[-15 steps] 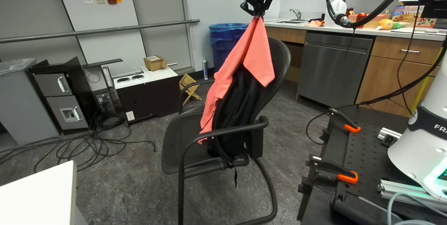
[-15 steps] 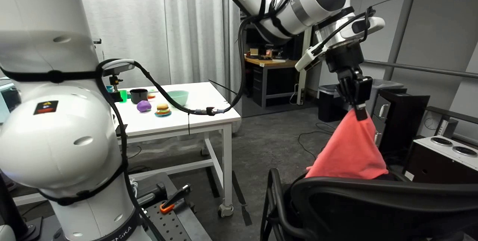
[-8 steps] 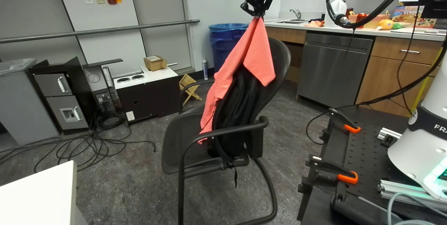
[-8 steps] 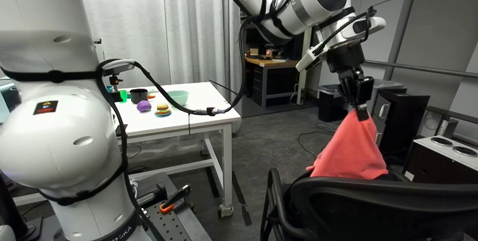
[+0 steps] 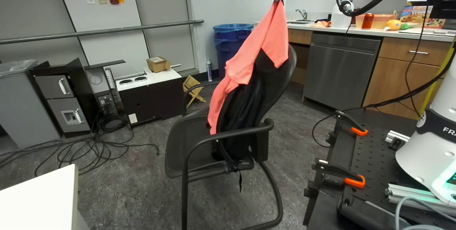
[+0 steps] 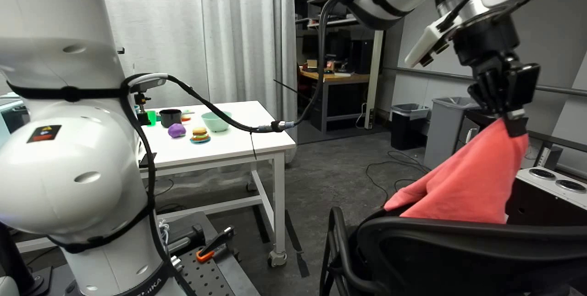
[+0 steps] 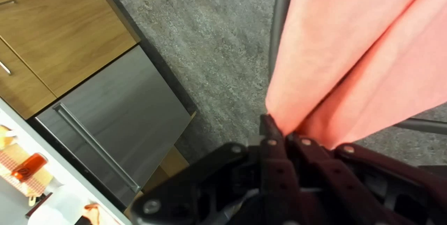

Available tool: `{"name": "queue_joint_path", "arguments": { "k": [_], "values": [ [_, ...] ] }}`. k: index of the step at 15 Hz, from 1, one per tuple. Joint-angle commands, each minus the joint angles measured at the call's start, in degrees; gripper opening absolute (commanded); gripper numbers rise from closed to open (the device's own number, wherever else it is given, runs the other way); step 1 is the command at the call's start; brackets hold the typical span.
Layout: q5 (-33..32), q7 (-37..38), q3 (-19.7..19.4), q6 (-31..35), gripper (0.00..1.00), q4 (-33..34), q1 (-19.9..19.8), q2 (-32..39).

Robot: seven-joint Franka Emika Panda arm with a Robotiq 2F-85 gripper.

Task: Hang the object on the chair

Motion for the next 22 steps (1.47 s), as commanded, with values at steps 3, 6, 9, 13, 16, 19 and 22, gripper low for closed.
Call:
{"name": "queue_joint_path", "arguments": {
  "k": [3, 6, 9, 13, 16, 19, 22],
  "values": [
    [1.25, -5.64, -4.4, -2.36, 0.01, 9.8, -4.58, 4.86],
    [2.1, -7.02, -6.48, -2.37, 0.01, 13.07, -6.41, 7.43],
    [1.79, -7.02, -8.0, -2.2, 0.01, 14.84, -7.29, 9.73],
    [1.82, -6.84, -9.41, -2.71, 0.34, 16.38, -7.62, 12.04],
    [2.61, -8.34, -10.0, -1.67, 0.49, 15.65, -7.96, 11.0],
    [4.41, -11.38, -10.25, -1.11, 0.71, 14.62, -8.45, 8.83],
    [6.24, -14.79, -10.56, -0.86, 0.93, 13.76, -9.11, 6.12]
  ]
}}
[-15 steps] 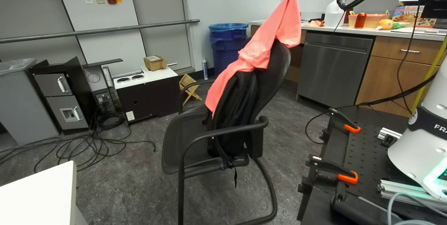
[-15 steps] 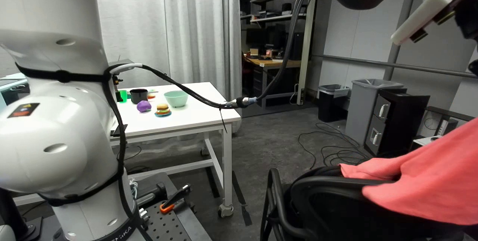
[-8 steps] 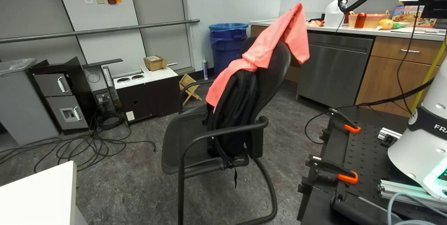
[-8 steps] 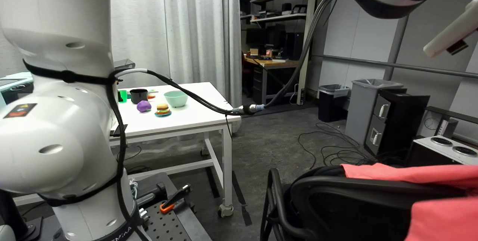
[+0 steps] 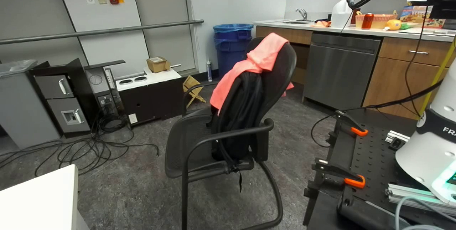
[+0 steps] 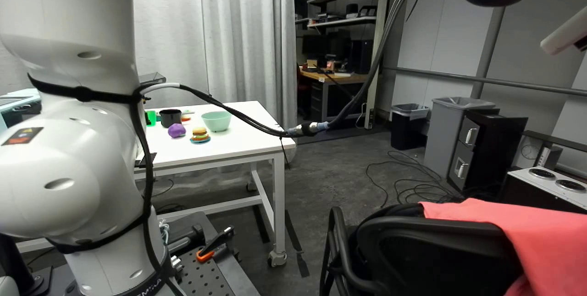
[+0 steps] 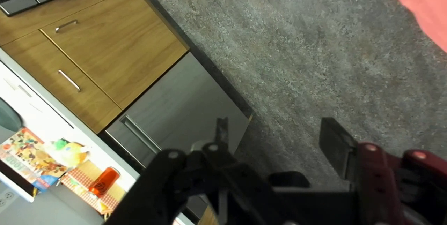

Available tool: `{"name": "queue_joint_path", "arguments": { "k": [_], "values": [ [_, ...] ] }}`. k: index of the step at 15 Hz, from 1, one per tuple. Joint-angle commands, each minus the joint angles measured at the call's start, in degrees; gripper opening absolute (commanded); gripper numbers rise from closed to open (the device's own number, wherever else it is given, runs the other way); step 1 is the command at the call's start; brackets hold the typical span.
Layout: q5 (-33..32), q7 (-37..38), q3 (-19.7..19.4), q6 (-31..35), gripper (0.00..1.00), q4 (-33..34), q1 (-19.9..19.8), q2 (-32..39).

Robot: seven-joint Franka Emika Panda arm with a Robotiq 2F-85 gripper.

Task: Hang the object on the chair

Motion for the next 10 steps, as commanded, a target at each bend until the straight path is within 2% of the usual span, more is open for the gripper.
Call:
{"name": "queue_joint_path", "arguments": {
  "k": [1, 10],
  "values": [
    [3.48, -6.07, -0.41, -0.44, 0.99, -0.46, -1.15, -3.86],
    [19.65, -23.37, -1.32, 0.1, 1.0, -4.8, -4.27, -13.44]
  ]
}}
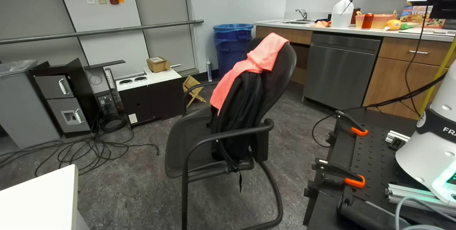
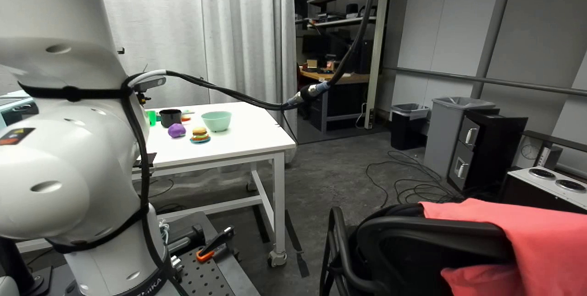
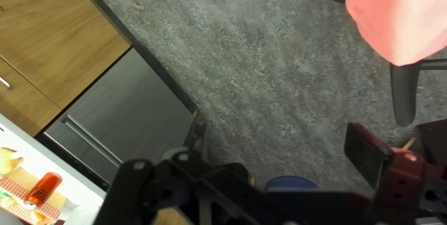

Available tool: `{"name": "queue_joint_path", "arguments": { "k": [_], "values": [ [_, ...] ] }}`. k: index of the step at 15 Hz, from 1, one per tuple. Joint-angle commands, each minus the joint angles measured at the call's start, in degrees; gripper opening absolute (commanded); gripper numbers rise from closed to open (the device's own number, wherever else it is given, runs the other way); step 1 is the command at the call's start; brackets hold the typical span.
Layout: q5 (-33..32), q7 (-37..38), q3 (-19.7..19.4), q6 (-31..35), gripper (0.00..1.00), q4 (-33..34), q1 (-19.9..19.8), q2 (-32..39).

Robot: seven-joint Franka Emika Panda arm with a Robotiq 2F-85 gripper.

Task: Hang the object on the chair

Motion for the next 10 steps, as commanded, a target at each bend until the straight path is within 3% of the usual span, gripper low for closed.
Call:
{"name": "queue_joint_path", "arguments": {
  "k": [1, 7, 8, 10],
  "values": [
    [7.09, -6.42, -0.65, 0.15, 1.0, -3.46, -0.6, -4.57],
    [14.03, -12.83, -2.05, -0.8, 1.0, -5.95, -0.64, -7.08],
    [11.63, -9.64, -1.52, -0.19, 1.0, -4.17, -0.57, -5.06],
    [12.39, -10.78, -1.78, -0.18, 1.0, -4.84, -0.59, -5.46]
  ]
}}
